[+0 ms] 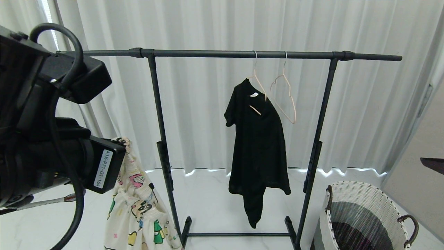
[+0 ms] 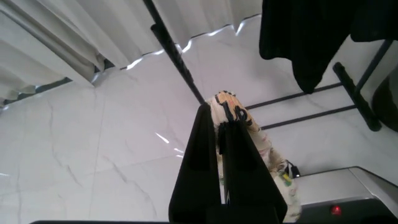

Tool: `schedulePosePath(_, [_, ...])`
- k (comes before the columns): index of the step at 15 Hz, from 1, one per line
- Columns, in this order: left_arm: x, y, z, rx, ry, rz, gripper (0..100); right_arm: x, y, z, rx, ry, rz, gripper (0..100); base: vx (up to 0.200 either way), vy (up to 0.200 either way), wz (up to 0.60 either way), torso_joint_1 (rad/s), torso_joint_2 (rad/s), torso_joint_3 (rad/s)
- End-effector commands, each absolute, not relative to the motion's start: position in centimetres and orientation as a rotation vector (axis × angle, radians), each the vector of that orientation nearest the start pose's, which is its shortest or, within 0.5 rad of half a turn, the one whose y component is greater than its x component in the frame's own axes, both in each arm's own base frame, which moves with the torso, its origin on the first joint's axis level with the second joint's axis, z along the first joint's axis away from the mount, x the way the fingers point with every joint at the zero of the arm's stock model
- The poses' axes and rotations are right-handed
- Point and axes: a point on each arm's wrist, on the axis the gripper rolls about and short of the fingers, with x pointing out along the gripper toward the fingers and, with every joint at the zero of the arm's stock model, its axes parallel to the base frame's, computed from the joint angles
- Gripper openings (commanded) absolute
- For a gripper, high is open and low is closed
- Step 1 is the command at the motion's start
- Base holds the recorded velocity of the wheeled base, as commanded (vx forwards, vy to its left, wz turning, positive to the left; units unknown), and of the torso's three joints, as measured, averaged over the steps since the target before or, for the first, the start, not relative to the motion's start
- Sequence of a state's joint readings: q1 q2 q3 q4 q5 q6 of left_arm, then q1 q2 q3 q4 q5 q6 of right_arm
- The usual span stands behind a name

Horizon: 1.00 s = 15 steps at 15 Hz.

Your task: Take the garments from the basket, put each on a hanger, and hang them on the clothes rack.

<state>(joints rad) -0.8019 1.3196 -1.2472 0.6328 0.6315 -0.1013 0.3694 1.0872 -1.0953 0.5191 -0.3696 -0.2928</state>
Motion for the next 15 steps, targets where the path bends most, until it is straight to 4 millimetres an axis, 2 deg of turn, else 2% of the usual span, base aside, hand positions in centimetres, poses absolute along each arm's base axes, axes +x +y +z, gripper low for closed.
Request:
schedulePosePath(1, [13.45,-11.98,29.0,0.366,0.535,-0.13,0,11.71,3.65,29.22,-0.478,0.479,0.054,100,0.0,0.0,0.0,0.0,0.0,0.0])
schedulePosePath(9, [13.5,-11.94,28.89,0.378,0.529,-0.094,0,12.01,3.88,29.54,-0.441,0.435,0.107,100,0.0,0.0,0.0,0.015,-0.04,-0.019])
schedulePosePath(15, [13.5,-11.94,28.89,0.38,0.529,-0.095,0,11.96,3.88,29.56,-0.439,0.434,0.108,100,0.0,0.0,0.0,0.226,-0.44,-0.219])
